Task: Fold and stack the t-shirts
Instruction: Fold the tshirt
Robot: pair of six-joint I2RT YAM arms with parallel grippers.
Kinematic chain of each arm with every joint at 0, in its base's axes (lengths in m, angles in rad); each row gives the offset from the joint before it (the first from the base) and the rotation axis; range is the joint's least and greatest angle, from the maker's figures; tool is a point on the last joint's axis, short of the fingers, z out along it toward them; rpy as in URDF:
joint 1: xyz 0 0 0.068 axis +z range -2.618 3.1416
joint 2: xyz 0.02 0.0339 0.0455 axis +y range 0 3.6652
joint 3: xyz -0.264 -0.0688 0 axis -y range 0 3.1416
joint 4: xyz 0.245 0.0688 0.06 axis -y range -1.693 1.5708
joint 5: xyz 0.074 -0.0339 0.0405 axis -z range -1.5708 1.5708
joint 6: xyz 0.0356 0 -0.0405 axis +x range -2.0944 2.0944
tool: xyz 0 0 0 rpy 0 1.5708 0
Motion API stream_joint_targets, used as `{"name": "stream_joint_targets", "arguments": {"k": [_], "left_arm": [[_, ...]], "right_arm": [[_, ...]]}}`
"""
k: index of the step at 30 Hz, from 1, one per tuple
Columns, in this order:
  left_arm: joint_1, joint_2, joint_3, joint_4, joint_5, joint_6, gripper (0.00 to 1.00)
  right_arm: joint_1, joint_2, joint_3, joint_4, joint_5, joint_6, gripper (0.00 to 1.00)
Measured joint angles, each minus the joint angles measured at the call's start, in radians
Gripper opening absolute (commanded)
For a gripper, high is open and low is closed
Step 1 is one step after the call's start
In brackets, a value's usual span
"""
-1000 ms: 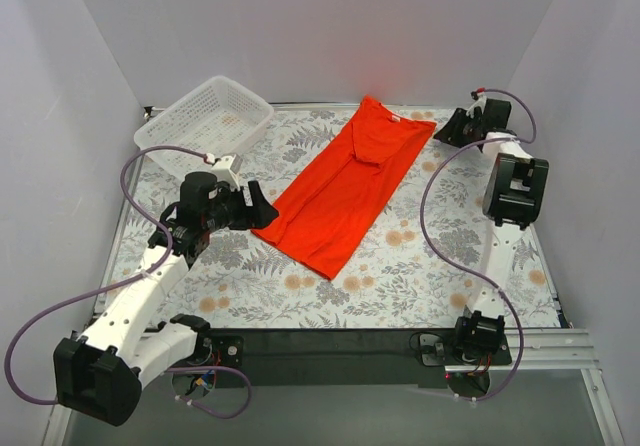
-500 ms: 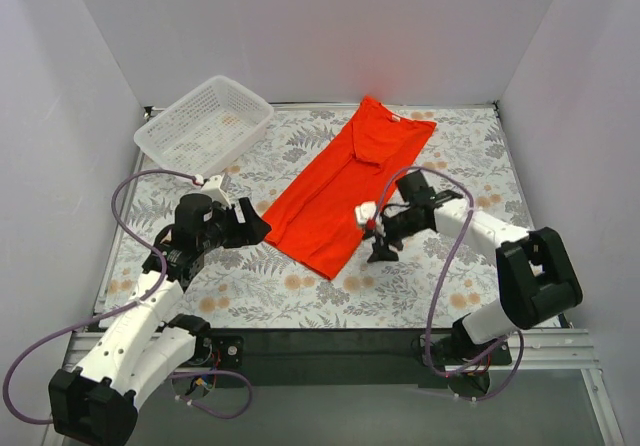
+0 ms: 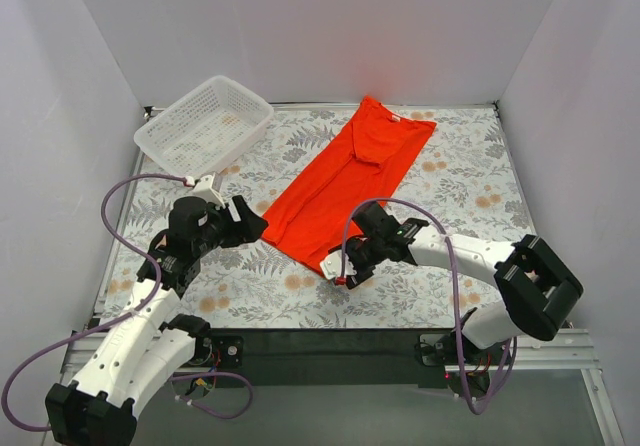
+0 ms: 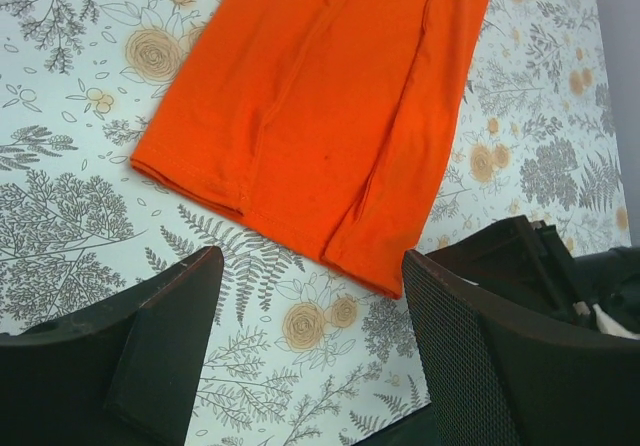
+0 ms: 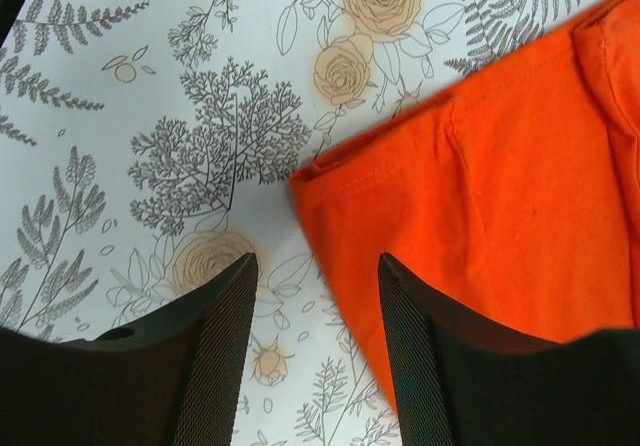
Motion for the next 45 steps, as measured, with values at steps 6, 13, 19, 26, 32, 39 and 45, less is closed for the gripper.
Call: {"name": "stream_joint_targets", "arguments": {"k": [6,13,19,26,32,39,45], "left_arm": [[0.0,0.042,0.0,-0.011,-0.066,-0.09,0.63],[0.0,0.093,0.0,-0.053,-0.141,-0.209,0.57],[0.0,0.098,0.0,-0.084,-0.212,-0.307,0.54],[0.0,0.091,0.0,-0.107,-0.233,-0.345,0.54],[0.0,0.09,-0.029,-0.087,-0.179,-0.352,0.55],[0.0,0.192,-0.076,-0.048,-0.06,-0.354,0.53],[0.0,0.273,-0.082,0.032,0.124,-0.311,0.51]], "right_arm": [[0.069,0.069,0.0,0.076,0.074,0.032,0.47],[0.118,0.119,0.002,0.134,0.116,0.06,0.43],[0.131,0.15,0.018,0.177,0.129,0.087,0.36],[0.138,0.17,0.02,0.2,0.138,0.101,0.03],[0.138,0.153,0.003,0.197,0.144,0.093,0.01],[0.138,-0.012,-0.1,0.032,0.146,0.009,0.01],[0.138,-0.179,-0.198,-0.153,0.131,-0.084,0.01]]}}
